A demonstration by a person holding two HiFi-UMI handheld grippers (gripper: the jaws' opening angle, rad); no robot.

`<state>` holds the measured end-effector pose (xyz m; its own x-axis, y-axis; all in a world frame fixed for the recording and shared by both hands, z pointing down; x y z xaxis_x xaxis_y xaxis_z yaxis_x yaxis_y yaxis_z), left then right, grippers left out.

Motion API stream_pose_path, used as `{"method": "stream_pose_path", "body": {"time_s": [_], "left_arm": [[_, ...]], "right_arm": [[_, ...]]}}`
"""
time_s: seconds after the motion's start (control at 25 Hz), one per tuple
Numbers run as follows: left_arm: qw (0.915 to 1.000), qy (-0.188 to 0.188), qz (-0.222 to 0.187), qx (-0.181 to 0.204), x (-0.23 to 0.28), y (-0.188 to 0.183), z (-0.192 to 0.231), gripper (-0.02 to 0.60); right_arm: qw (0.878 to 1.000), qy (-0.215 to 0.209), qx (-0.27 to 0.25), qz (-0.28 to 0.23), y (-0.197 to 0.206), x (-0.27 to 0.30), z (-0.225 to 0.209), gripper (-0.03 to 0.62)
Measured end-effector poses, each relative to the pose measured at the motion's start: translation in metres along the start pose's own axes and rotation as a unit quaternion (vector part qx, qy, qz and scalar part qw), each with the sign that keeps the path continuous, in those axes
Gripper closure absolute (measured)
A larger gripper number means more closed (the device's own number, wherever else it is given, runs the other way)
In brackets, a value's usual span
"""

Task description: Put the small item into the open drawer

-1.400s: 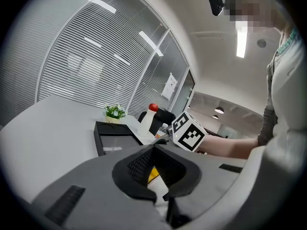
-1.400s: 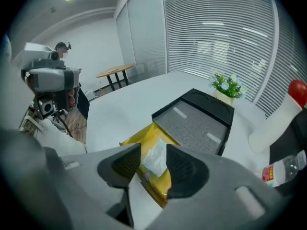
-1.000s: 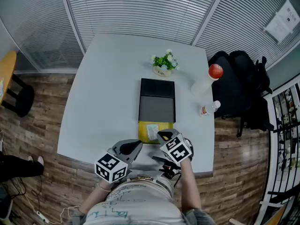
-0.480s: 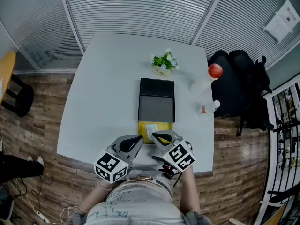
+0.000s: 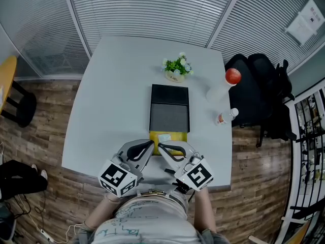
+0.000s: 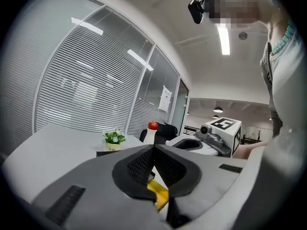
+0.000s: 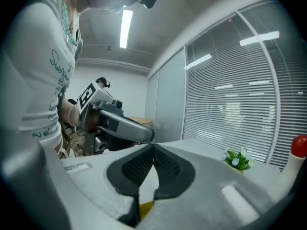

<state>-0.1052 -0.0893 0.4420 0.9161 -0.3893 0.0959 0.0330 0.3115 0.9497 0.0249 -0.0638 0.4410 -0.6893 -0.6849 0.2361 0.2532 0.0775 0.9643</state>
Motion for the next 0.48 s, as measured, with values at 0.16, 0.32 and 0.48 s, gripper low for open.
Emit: {"method": "stream_pose_path", "body": {"time_s": [0.16, 0.32, 0.48], "left_arm": [[0.9996, 0.002, -0.019, 0.018, -0.002, -0.011, 0.0, 0.584], [0.9984, -0.006, -0.044, 0.036, -0.007, -0.03, -0.003, 0.584], [0.996, -0.01, -0.068, 0.058, -0.009, -0.042, -0.006, 0.584]], "right_arm": [[0.999, 0.009, 0.008, -0.045, -0.012, 0.0, 0.002, 0.591], [0.995, 0.015, 0.039, -0.087, -0.027, -0.006, 0.004, 0.591], [0.991, 0.018, 0.051, -0.124, -0.042, -0.014, 0.002, 0.591]]}}
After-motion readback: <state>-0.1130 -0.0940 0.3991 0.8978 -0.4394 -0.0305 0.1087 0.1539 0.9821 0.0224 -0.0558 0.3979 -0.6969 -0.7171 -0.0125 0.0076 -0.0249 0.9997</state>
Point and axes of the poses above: the fingertips, and each gripper's own axes: x forward along the fingers, z to its left, y out of its underside, the point moved 8 cm from there along -x, backward along the fingers, and after that the axes turned 4 degrees about y, right-handed, at the moved point
